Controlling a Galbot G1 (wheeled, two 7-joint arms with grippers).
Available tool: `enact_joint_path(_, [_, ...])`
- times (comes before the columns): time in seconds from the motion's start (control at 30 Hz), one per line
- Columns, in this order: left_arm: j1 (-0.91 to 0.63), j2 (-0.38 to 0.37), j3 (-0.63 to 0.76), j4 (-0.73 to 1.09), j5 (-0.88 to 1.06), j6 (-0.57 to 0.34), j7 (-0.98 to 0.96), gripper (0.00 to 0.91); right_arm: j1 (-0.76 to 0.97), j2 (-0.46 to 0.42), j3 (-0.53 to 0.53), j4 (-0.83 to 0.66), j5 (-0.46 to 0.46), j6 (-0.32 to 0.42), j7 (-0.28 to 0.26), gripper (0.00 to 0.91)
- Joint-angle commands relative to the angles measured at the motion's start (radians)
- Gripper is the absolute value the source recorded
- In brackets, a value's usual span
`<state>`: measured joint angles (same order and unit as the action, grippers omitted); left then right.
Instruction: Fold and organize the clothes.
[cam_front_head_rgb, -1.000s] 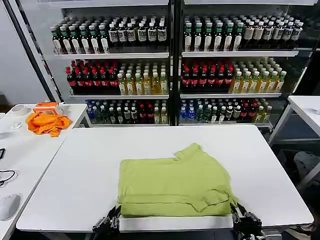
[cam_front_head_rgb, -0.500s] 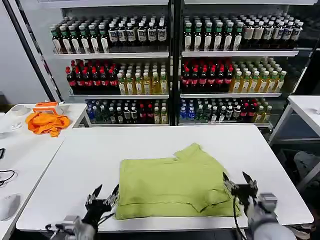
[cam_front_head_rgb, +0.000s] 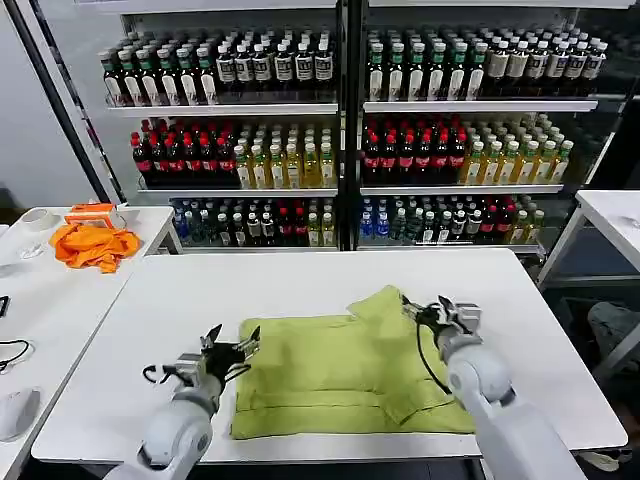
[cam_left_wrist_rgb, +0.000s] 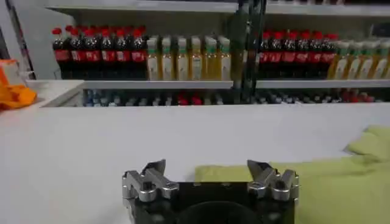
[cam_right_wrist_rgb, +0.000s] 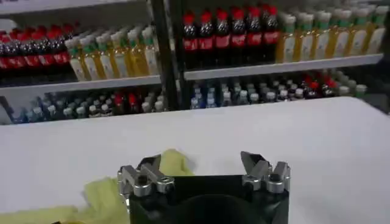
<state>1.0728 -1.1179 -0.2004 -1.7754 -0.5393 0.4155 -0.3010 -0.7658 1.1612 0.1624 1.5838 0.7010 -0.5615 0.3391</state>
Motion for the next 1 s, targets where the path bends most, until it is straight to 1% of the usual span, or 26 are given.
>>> enact_joint_path(0.03, [-0.183, -0.007, 0.1, 0.17, -0.001, 0.055, -0.022, 0.907, 0.195, 0.045, -0.097, -0.225, 0.015, -0.012, -0.006, 0.907])
enact_joint_path(0.27, [-0.183, -0.022, 0.105, 0.189, 0.005, 0.13, -0.026, 0.907, 0.2, 0.083, -0.114, -0.261, -0.005, -0.012, -0.007, 0.907])
enact_joint_path(0.37, [-0.184, -0.027, 0.099, 0.2, -0.027, 0.152, -0.035, 0.907, 0.192, 0.09, -0.121, -0.272, -0.011, -0.016, -0.003, 0.907])
enact_joint_path(0.4, [-0.184, -0.029, 0.095, 0.203, -0.037, 0.154, -0.037, 0.907, 0.189, 0.091, -0.125, -0.28, -0.016, -0.016, -0.002, 0.887])
enact_joint_path(0.43, [-0.182, -0.029, 0.091, 0.205, -0.05, 0.156, -0.039, 0.907, 0.186, 0.091, -0.129, -0.285, -0.018, -0.012, -0.004, 0.806])
enact_joint_path(0.47, [-0.181, -0.029, 0.09, 0.204, -0.052, 0.156, -0.039, 0.675, 0.185, 0.091, -0.13, -0.287, -0.019, -0.011, -0.005, 0.645])
enact_joint_path(0.5, [-0.178, -0.028, 0.091, 0.203, -0.057, 0.157, -0.038, 0.071, 0.184, 0.092, -0.131, -0.288, -0.018, -0.011, -0.005, 0.322])
enact_joint_path(0.53, [-0.176, -0.027, 0.092, 0.202, -0.058, 0.157, -0.038, 0.01, 0.183, 0.096, -0.131, -0.292, -0.018, -0.01, -0.008, 0.03])
enact_joint_path(0.6, [-0.174, -0.027, 0.095, 0.204, -0.057, 0.152, -0.037, 0.01, 0.183, 0.1, -0.134, -0.296, -0.017, -0.007, -0.015, 0.0])
enact_joint_path(1.0, [-0.151, -0.027, 0.094, 0.198, -0.055, 0.139, -0.019, 0.02, 0.163, 0.103, -0.143, -0.266, -0.015, 0.003, -0.019, 0.0])
